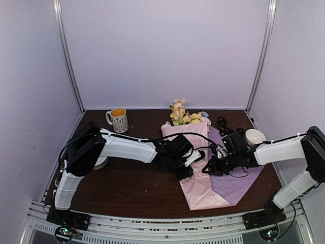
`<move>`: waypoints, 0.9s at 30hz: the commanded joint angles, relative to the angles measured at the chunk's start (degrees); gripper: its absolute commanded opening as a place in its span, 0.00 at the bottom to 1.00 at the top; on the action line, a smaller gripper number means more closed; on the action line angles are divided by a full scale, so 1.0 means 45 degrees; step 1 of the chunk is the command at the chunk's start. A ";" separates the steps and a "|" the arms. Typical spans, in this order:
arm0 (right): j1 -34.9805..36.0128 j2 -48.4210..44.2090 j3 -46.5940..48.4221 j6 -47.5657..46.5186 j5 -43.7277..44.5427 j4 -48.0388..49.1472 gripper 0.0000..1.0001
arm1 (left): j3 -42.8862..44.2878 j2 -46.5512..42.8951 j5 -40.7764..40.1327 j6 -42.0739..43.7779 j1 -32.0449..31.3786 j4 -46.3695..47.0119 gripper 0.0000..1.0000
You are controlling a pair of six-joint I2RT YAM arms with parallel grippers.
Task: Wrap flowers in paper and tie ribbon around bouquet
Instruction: Adjust the 2/3-folded wrapping paper at the center of the board.
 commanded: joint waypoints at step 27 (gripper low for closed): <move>-0.0458 0.0461 -0.0610 0.1115 0.1728 -0.0089 0.05 | 0.1679 0.0625 -0.0195 0.3598 -0.2057 -0.1196 0.35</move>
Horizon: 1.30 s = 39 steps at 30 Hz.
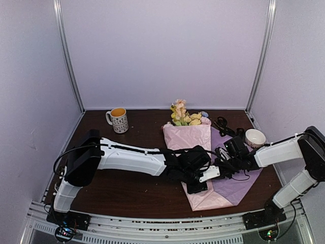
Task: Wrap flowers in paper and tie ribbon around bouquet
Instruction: Adjust the 2/3-folded wrapping paper at the center of the board.
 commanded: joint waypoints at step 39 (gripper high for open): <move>0.0144 0.4456 0.4247 -0.0971 0.0131 -0.2308 0.47 | -0.1165 0.1269 0.0380 0.0878 0.0201 -0.0759 0.33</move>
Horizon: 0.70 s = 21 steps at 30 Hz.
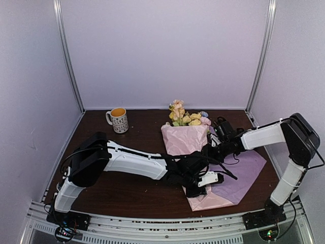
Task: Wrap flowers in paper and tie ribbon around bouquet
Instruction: Adjust the 2/3-folded wrapping paper at the center of the board, then pick up the two-thirds-folded wrapping paper from the center of the board.
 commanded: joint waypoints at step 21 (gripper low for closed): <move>0.0871 0.0141 0.3051 0.0015 0.0534 -0.2850 0.46 | -0.2912 -0.0467 -0.1630 -0.0207 0.1177 -0.1494 0.32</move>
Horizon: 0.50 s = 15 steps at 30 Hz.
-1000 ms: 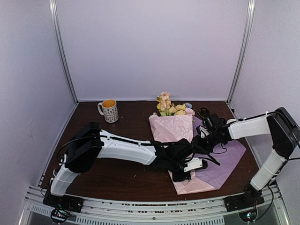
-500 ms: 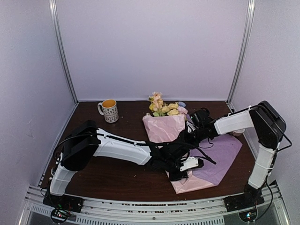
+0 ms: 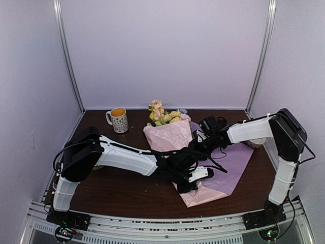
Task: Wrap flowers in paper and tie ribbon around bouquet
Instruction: Pick up the two-thirds-folded wrapping paper from the center of the board.
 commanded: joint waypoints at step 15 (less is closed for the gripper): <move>-0.9885 -0.9278 -0.6836 -0.3284 0.1663 -0.3255 0.68 | -0.0755 0.0630 -0.1207 0.0231 0.0419 -0.2214 0.32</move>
